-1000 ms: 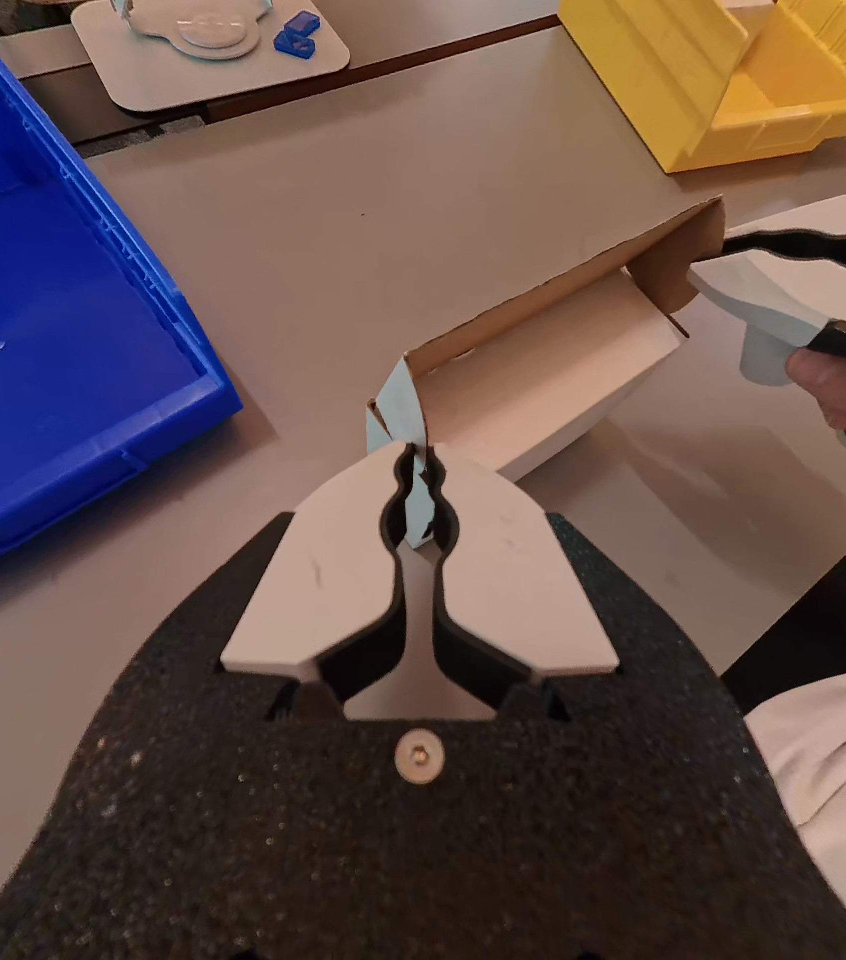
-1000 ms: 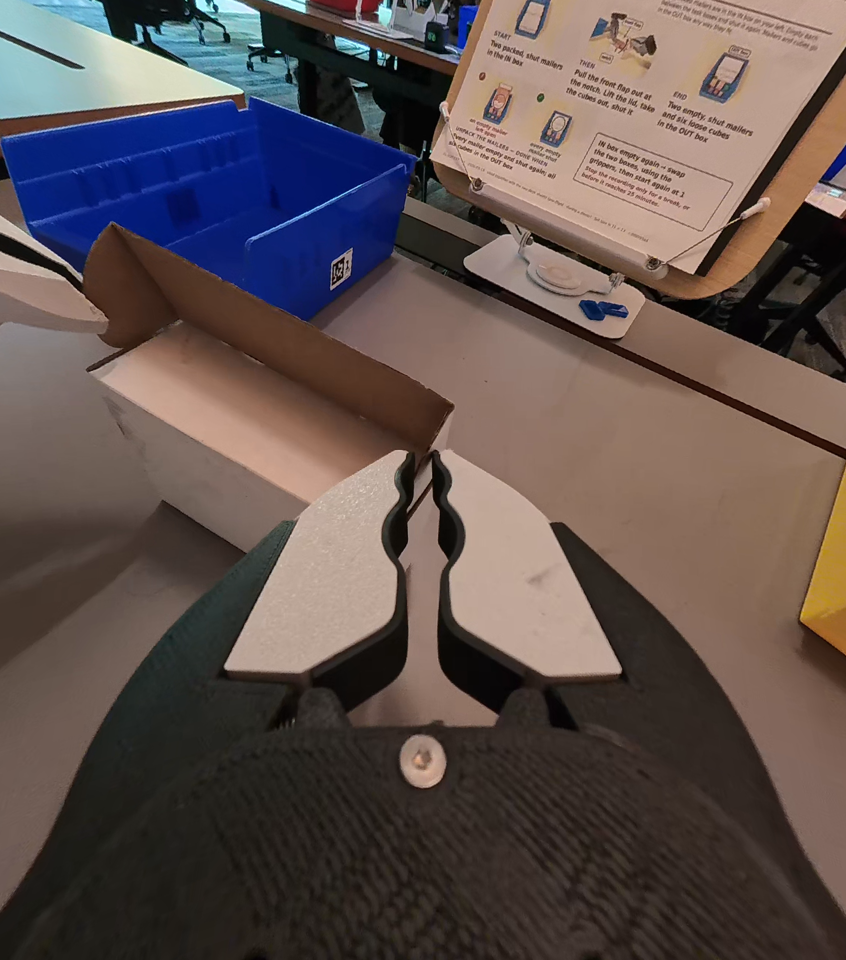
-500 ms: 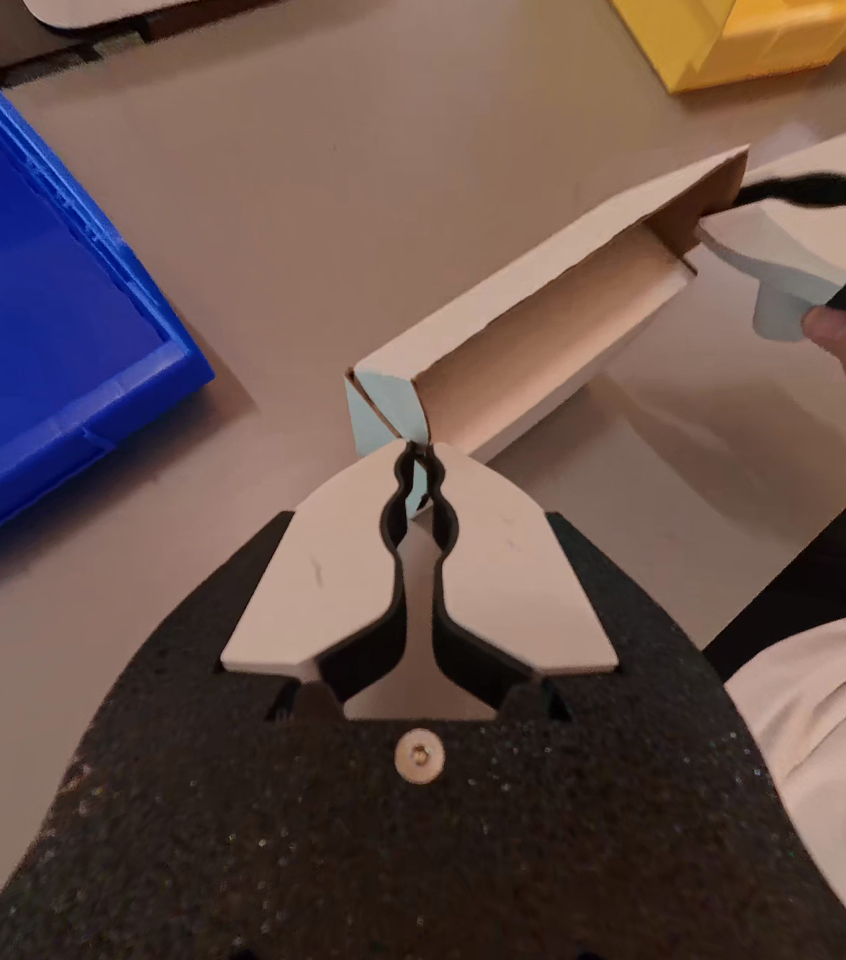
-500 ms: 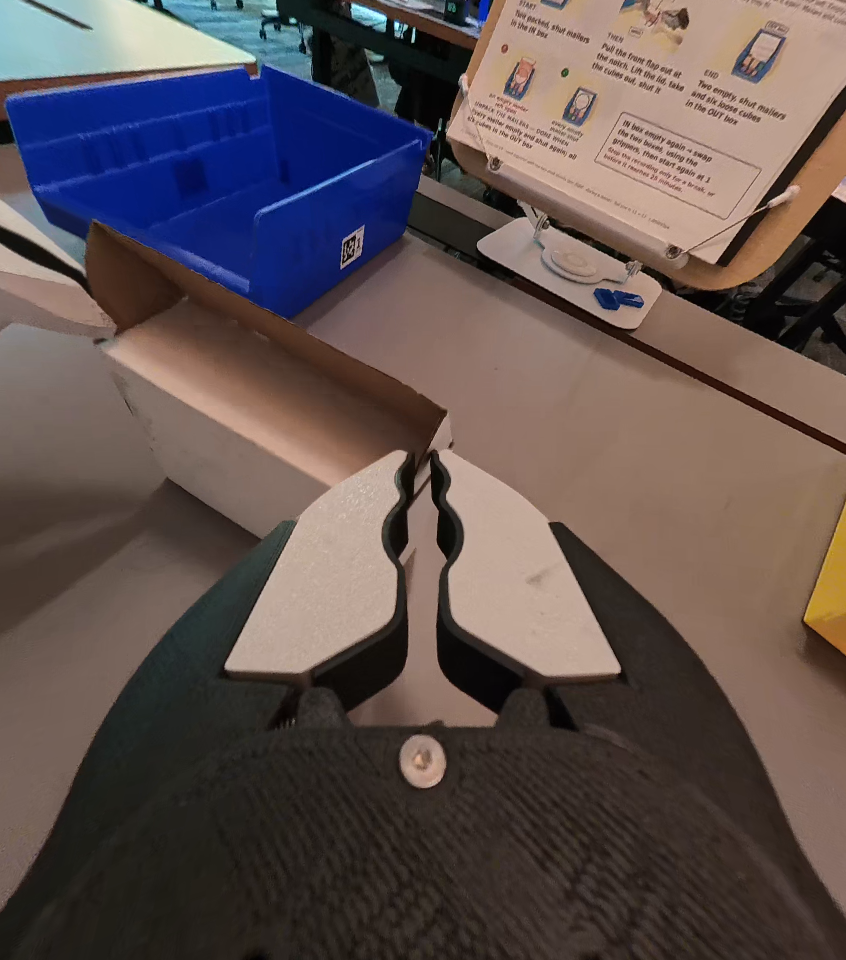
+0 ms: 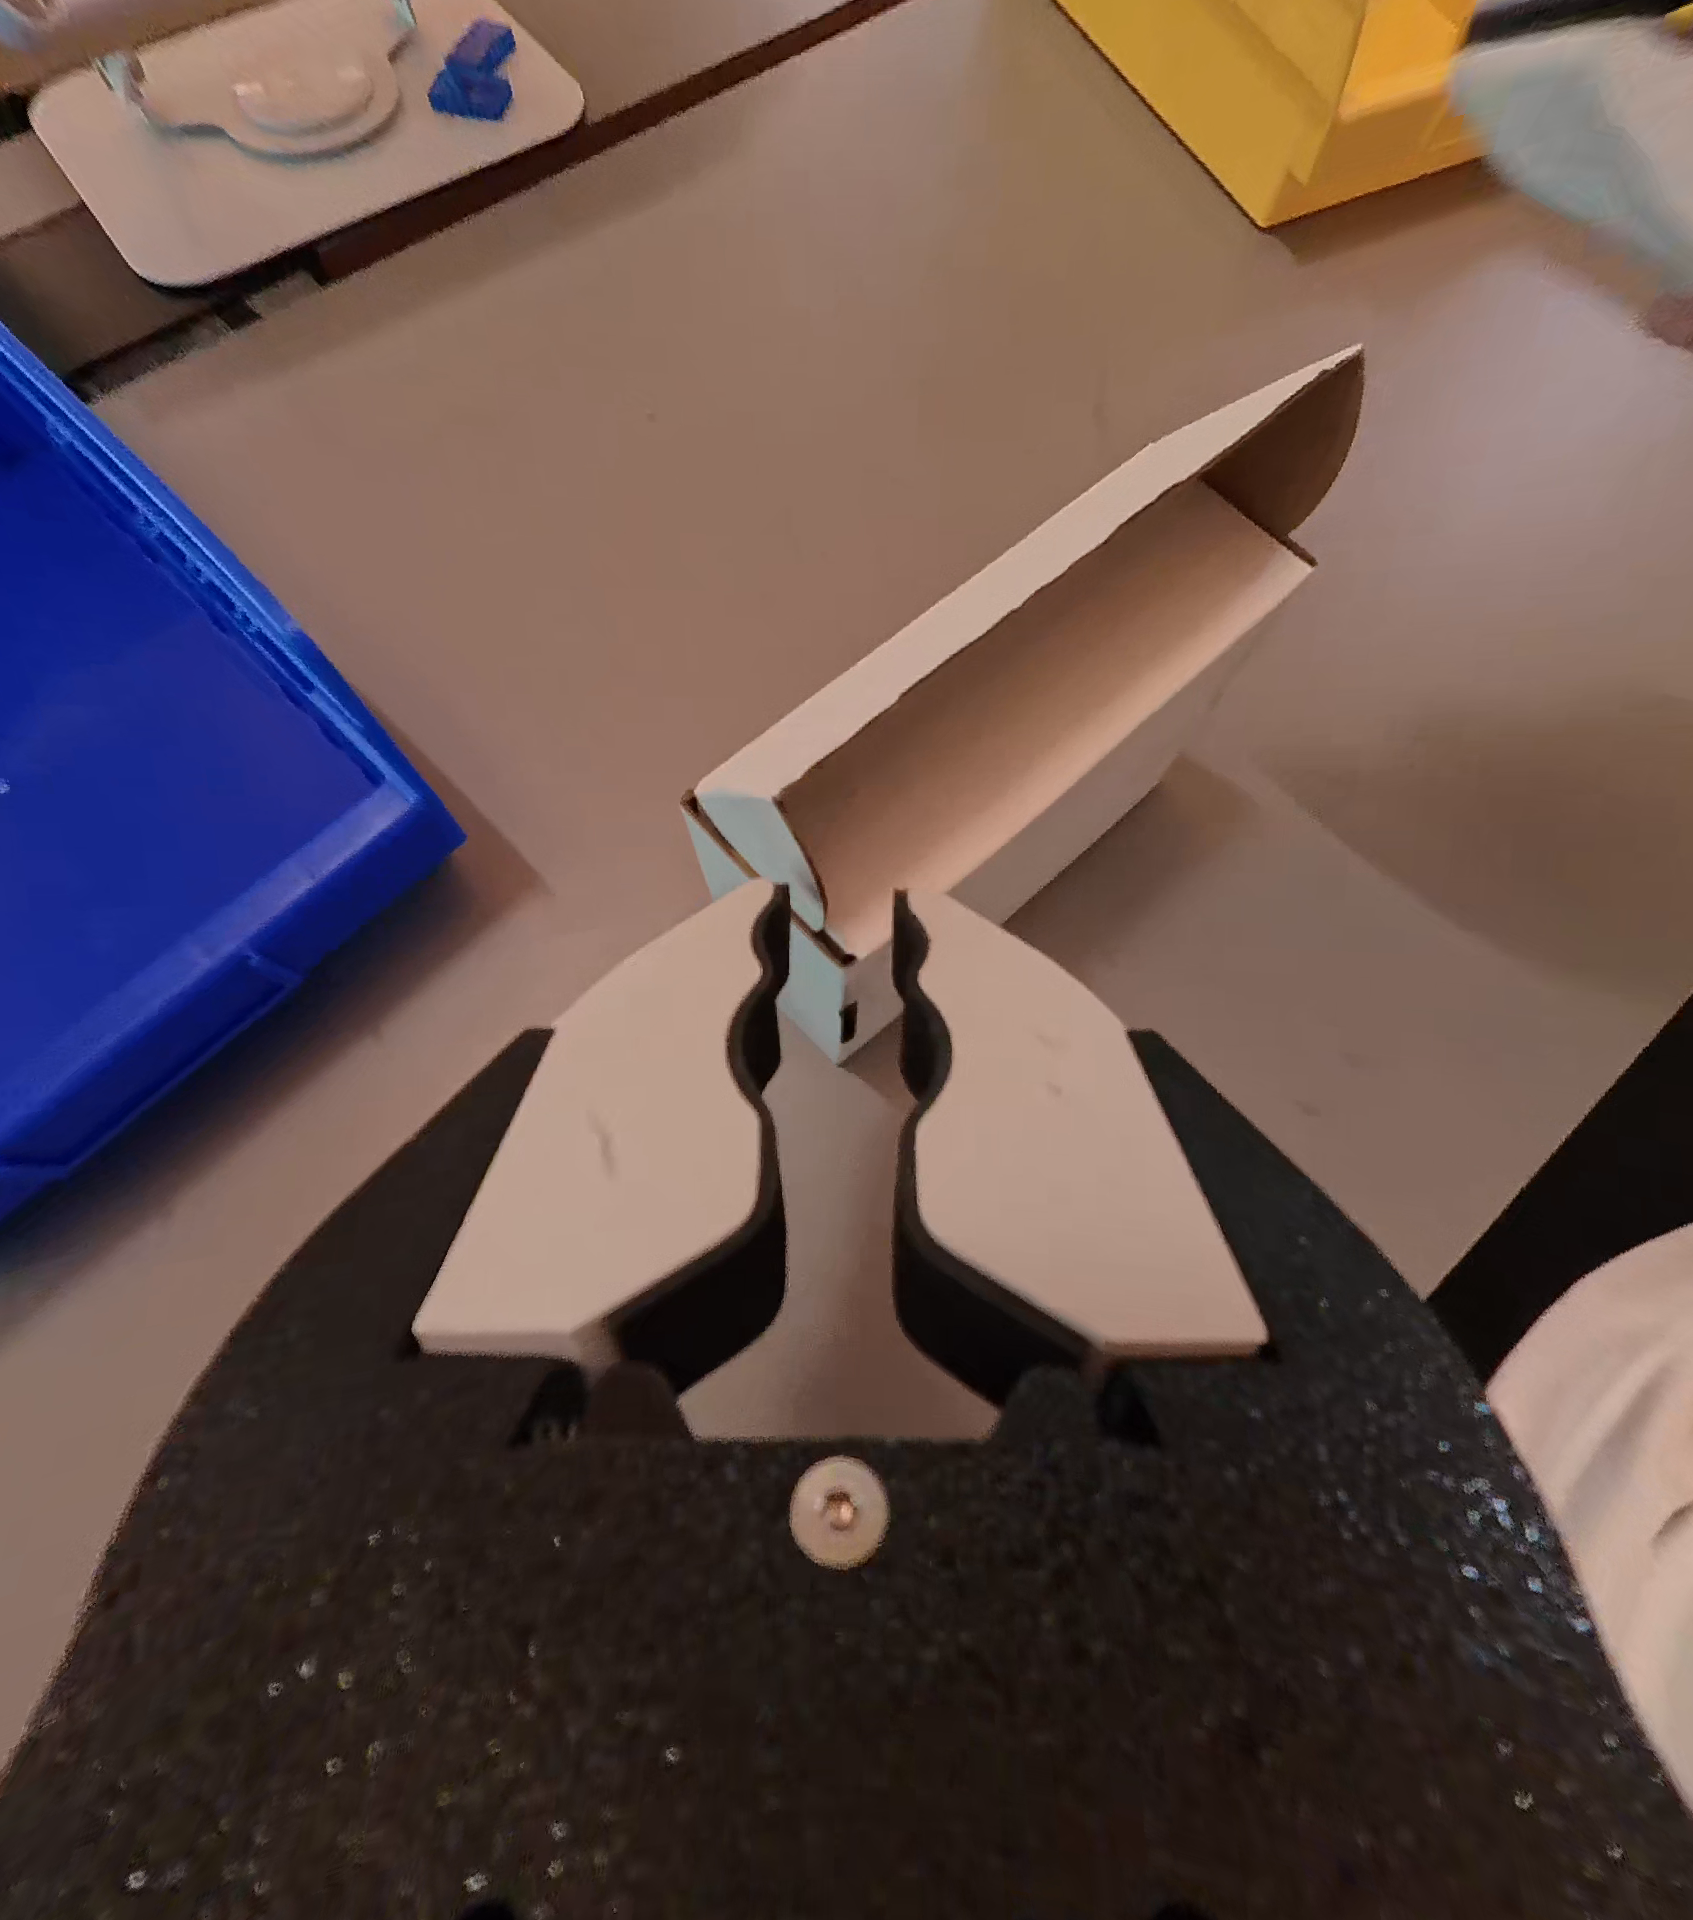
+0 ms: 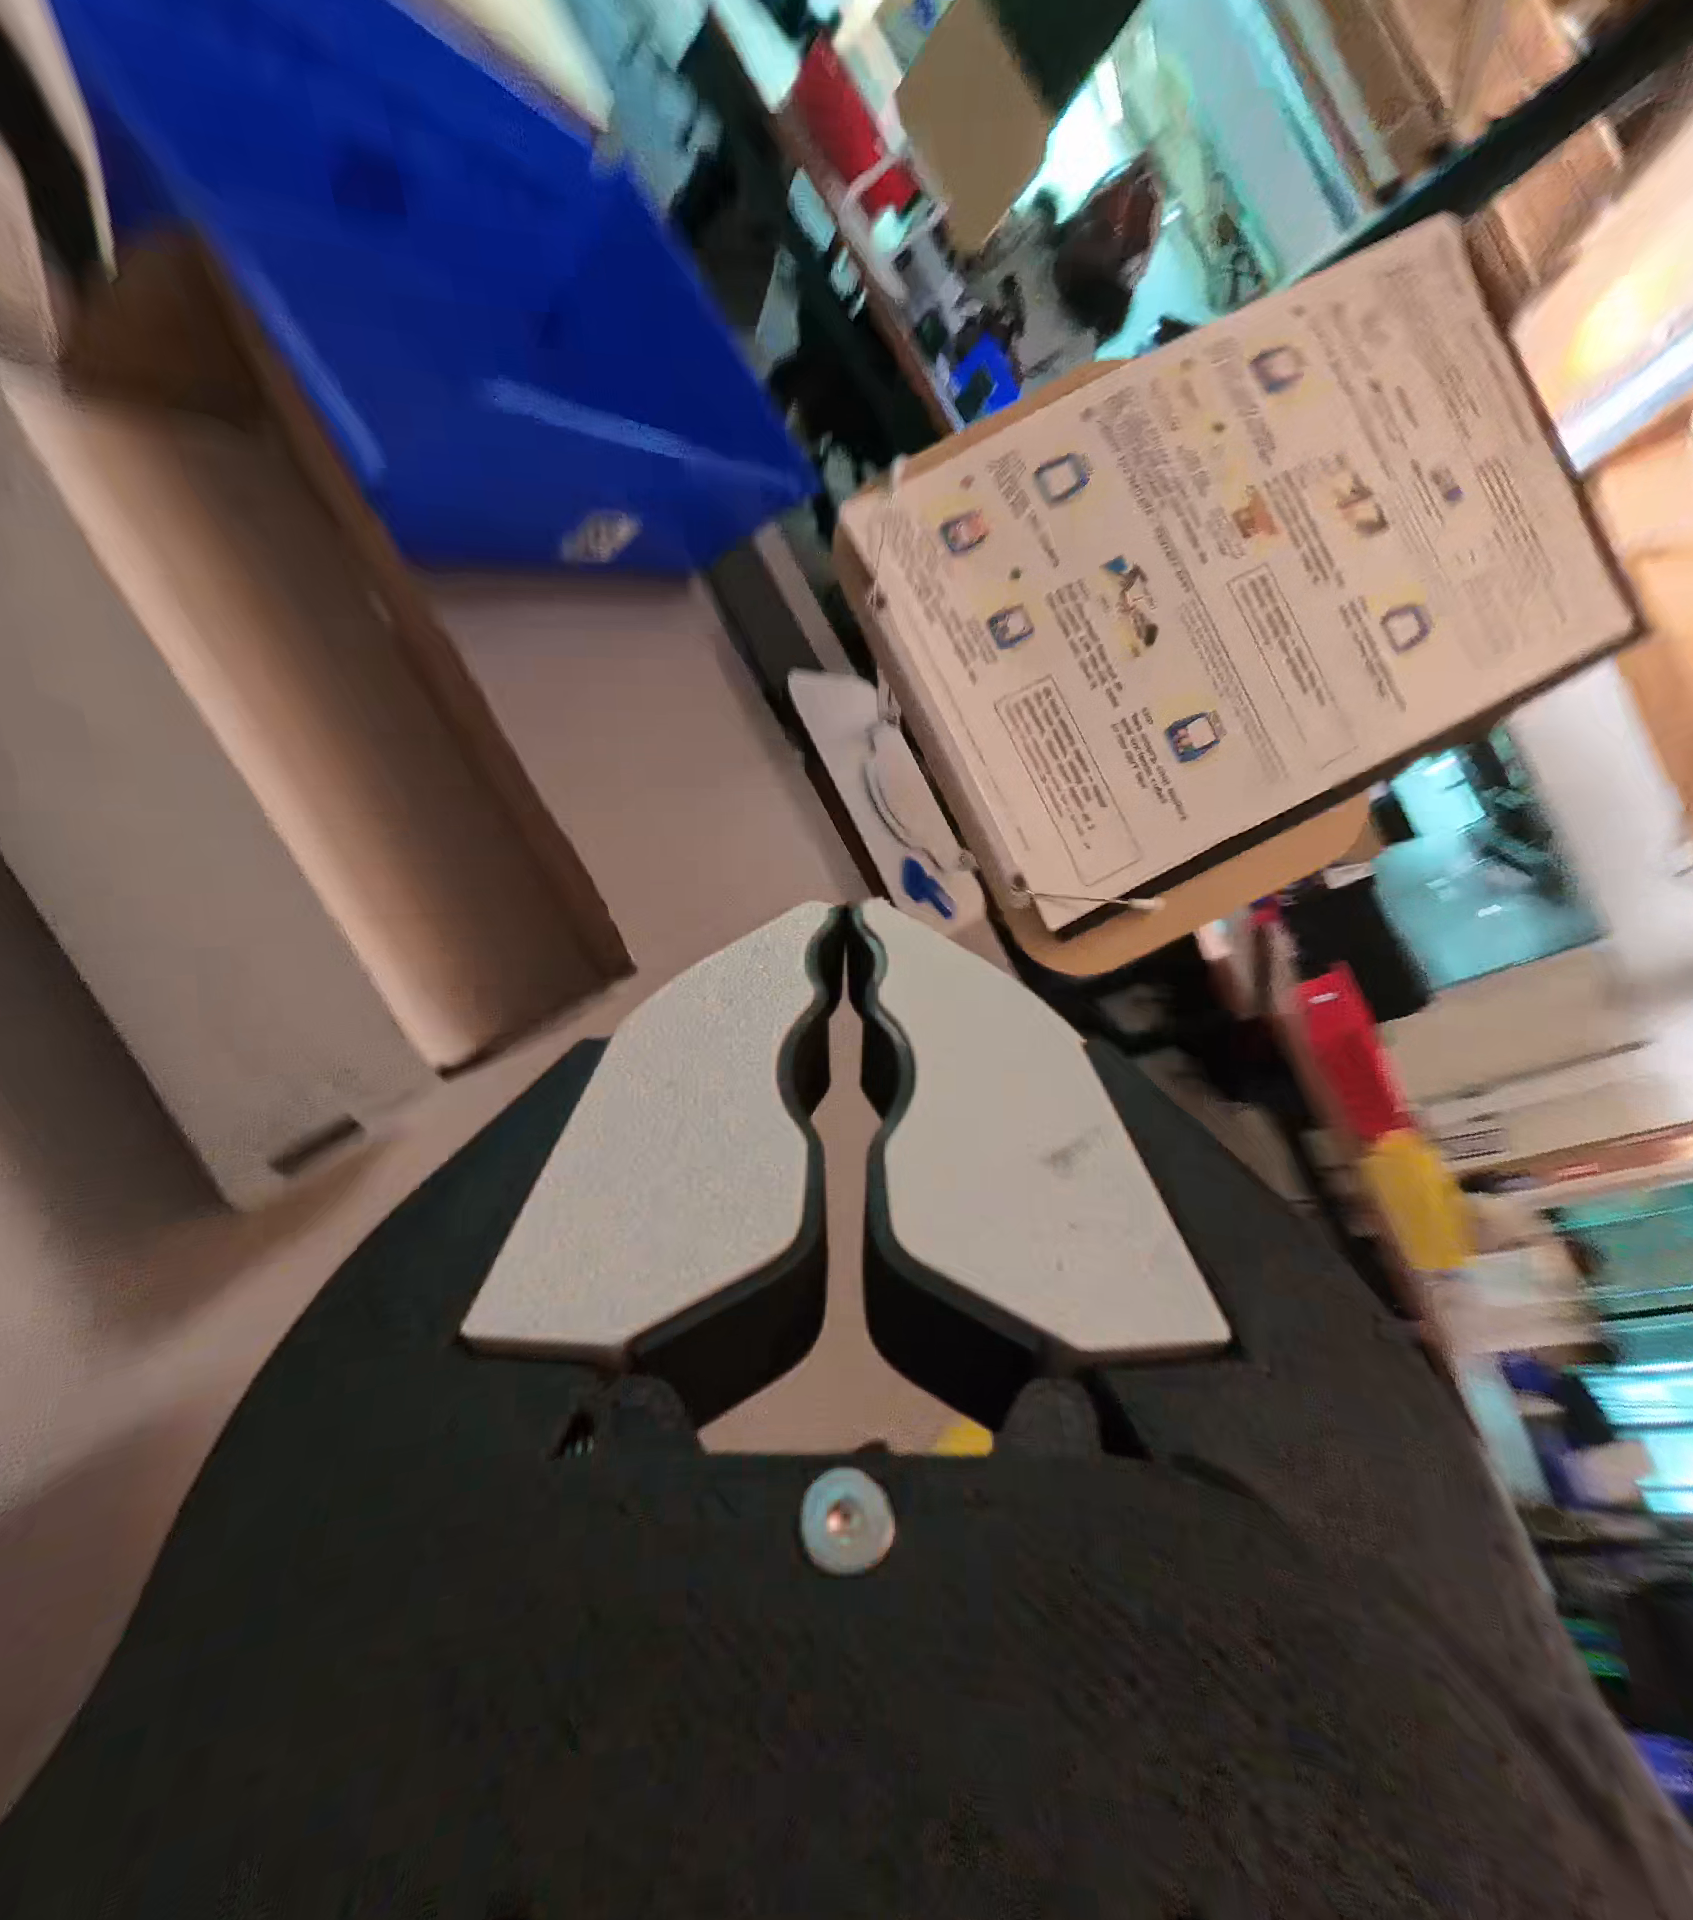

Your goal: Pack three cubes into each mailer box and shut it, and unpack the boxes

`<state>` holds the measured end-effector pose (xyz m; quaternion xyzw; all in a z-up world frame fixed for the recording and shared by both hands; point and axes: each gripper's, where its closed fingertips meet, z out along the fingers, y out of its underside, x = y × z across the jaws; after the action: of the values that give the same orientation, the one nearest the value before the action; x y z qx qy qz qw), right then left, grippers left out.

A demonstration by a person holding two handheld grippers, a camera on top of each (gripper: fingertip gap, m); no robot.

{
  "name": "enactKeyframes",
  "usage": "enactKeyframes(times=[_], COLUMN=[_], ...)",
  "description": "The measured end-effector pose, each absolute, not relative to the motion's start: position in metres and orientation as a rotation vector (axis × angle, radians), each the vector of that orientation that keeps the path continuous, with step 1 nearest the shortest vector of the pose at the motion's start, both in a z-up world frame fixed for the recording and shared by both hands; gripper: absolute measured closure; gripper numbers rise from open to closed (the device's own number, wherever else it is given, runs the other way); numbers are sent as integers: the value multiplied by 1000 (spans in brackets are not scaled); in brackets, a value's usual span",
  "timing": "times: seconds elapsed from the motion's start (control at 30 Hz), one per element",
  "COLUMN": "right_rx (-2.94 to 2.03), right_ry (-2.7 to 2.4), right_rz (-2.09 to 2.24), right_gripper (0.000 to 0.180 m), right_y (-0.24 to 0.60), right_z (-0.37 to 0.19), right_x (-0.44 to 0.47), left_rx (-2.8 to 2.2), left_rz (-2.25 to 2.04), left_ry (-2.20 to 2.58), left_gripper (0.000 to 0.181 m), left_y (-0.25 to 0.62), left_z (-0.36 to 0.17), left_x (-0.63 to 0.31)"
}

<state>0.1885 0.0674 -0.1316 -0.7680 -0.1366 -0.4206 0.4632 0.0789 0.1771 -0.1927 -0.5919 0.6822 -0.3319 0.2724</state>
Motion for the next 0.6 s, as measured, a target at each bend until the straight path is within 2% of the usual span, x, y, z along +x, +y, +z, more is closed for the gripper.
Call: enactKeyframes(times=[0.03,0.13,0.27,0.37,0.47,0.6], right_rx=[-1934,-1987,-1986,-2062,-2001,-2006], right_ry=[-429,-663,-732,-769,-785,-728], right_rz=[-1131,-1238,-1239,-1134,-1203,-1164], right_gripper=[180,180,180,180,180,180], right_y=[71,84,87,87,88,88], right_z=[-138,-158,-164,-183,-182,-182], right_x=[195,194,188,178,178,178], left_rx=[-1576,-1524,-1423,-1245,-1068,-1027], left_rz=[-888,-865,-863,-819,-810,-796], left_ry=[1831,1812,1788,1785,1830,1645], left_gripper=[163,163,163,172,177,181], left_y=[178,186,195,195,180,190], left_z=[-192,-192,-191,-184,-173,-153], left_x=[80,83,89,96,95,106])
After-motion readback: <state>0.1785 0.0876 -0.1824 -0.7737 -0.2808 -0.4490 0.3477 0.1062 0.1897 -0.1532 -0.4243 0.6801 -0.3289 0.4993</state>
